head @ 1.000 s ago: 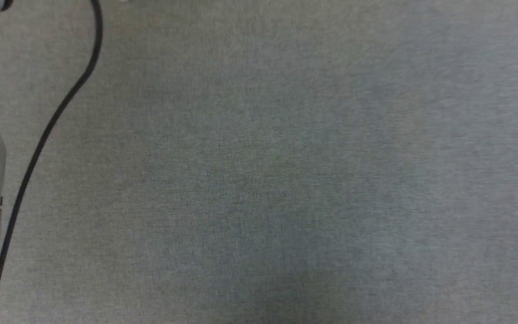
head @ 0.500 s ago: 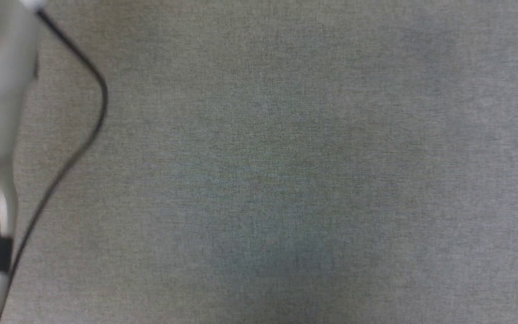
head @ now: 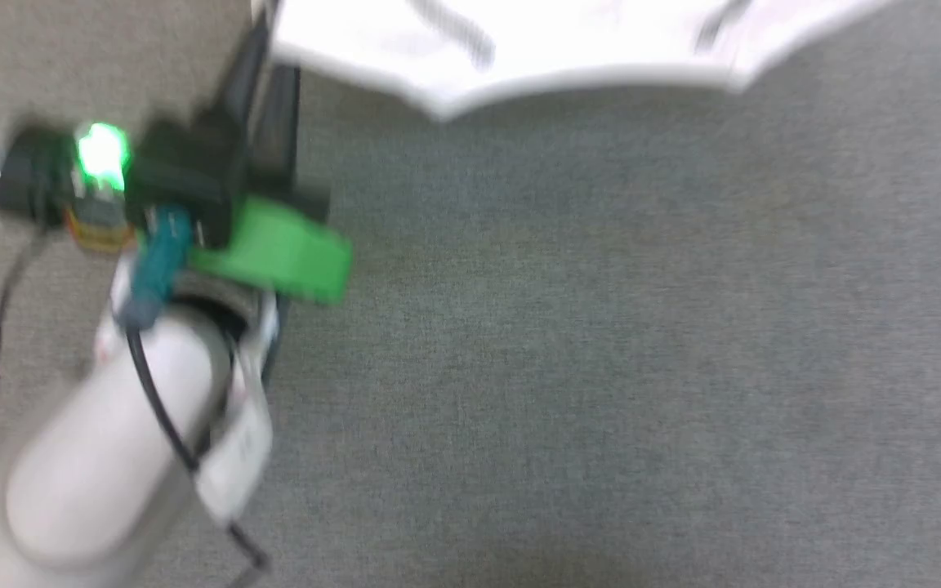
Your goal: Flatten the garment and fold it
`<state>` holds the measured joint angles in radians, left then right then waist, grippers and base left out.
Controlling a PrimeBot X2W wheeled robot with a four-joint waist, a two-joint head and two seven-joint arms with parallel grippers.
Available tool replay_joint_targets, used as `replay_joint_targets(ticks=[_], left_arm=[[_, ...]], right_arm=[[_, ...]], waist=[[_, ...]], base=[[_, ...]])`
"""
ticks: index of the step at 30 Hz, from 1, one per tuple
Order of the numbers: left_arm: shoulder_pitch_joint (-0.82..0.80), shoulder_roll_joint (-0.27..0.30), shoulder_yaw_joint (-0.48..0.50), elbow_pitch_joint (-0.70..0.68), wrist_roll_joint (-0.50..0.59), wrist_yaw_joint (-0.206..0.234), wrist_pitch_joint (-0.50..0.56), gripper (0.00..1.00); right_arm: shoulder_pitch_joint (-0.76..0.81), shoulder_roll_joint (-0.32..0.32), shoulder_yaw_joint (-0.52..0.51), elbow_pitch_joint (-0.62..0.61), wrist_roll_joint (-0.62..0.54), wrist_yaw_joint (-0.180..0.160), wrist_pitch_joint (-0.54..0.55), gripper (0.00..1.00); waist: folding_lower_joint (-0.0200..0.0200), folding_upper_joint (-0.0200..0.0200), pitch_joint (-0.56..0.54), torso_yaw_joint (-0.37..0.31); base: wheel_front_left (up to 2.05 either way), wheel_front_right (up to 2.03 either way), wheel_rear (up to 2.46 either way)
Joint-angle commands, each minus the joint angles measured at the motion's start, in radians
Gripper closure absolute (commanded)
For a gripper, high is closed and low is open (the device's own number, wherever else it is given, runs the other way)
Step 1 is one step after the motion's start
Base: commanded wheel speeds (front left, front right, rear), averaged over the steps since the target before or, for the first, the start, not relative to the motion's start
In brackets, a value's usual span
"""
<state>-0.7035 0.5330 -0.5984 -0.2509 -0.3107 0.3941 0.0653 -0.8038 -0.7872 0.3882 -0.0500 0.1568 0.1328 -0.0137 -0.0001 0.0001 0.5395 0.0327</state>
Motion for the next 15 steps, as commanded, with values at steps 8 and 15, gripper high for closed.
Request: replay_joint_targets(ticks=[8, 15], left_arm=[[0.306, 0.067, -0.051, -0.128, -0.019, 0.111, 0.073, 1.00], [0.482, 0.089, -0.140, -0.118, -0.090, 0.103, 0.160, 1.00]], right_arm=[[0.390, 0.119, -0.141, -0.147, -0.043, -0.002, 0.041, 1.00], [0.652, 0.160, -0.192, -0.167, -0.056, -0.002, 0.074, 1.00]], waist=[[0.0001, -0.0001, -0.160, -0.024], [0.0001, -0.0001, -0.239, -0.027]], base=[[0.00, 0.00, 0.00], [0.00, 0.00, 0.00]])
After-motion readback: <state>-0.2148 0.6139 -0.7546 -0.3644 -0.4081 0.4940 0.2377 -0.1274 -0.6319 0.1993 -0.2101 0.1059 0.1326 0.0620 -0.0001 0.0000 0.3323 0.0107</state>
